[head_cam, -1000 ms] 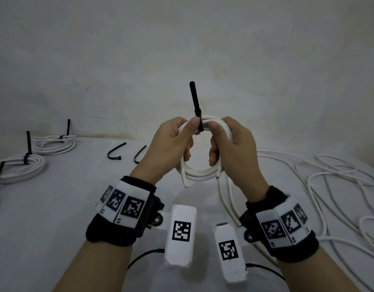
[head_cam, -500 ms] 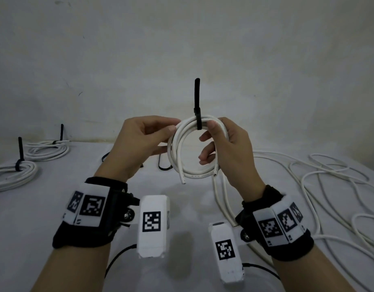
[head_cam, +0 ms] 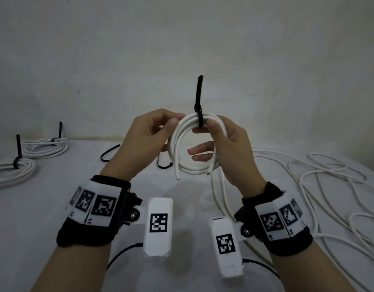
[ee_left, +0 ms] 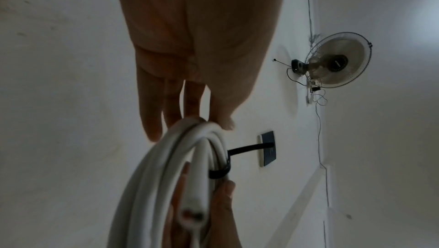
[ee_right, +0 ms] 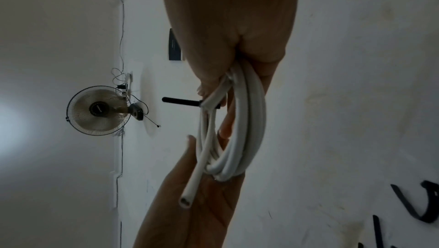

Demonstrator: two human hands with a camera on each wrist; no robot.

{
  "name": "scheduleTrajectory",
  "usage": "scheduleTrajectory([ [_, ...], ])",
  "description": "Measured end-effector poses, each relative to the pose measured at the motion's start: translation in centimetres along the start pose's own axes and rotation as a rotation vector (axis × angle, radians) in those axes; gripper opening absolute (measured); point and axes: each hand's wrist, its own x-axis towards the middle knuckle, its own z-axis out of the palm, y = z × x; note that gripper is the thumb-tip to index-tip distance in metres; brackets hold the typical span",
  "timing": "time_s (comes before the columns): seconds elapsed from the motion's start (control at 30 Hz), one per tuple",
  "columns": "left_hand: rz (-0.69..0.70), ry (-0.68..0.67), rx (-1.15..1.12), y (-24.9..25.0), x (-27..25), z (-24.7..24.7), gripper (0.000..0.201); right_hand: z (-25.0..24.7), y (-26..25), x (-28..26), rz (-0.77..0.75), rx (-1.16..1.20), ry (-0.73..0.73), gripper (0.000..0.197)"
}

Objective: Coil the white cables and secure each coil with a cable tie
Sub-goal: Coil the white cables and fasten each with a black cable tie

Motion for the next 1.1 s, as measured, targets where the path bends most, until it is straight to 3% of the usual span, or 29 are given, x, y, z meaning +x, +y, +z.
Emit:
scheduleTrajectory([
  [0.13,0.022,-0.045,0.146,0.4,-0.3,0.1,0.037,-0.1,0.0,0.1,0.004,-0.012,0.022,0.02],
  [0.27,0.171,0.089,0.312,0.4,-0.4,0.1,0.034,0.5,0.3,-0.2,0.024,-0.018,-0.007,0.02],
  [0.57,0.243,0.1,0.351,0.0,-0.3,0.4,0.037,0.7,0.2,-0.2,0.024,-0.039,0.025,0.022],
  [0.67,0.044,0.014,0.13,-0.1,0.0,0.9,0.02,0.7,0.2,-0.1,0.006,-0.018,0.059,0.022],
  [0.77,-0.187,-0.077,-0.08,-0.4,0.1,1.7,0.021,0.6,0.3,0.0,0.021,-0.066,0.063,0.024],
  [0.87,-0.225,-0.002,-0.159,-0.5,0.2,1.8,0.026,-0.3,0.2,0.5,-0.041,-0.221,-0.002,0.02],
  [0.97,-0.225,0.098,-0.242,-0.2,0.4,1.2,0.026,-2.2,-0.6,0.7,-0.163,-0.287,-0.216,0.038],
  [1.03,-0.226,0.117,-0.282,0.0,0.5,0.9,0.025,-3.0,-1.2,0.5,-0.172,-0.342,-0.361,0.035],
  [1.1,-0.225,0.121,-0.302,0.2,0.4,0.8,0.025,-3.2,-1.3,0.5,-0.169,-0.384,-0.384,0.029],
])
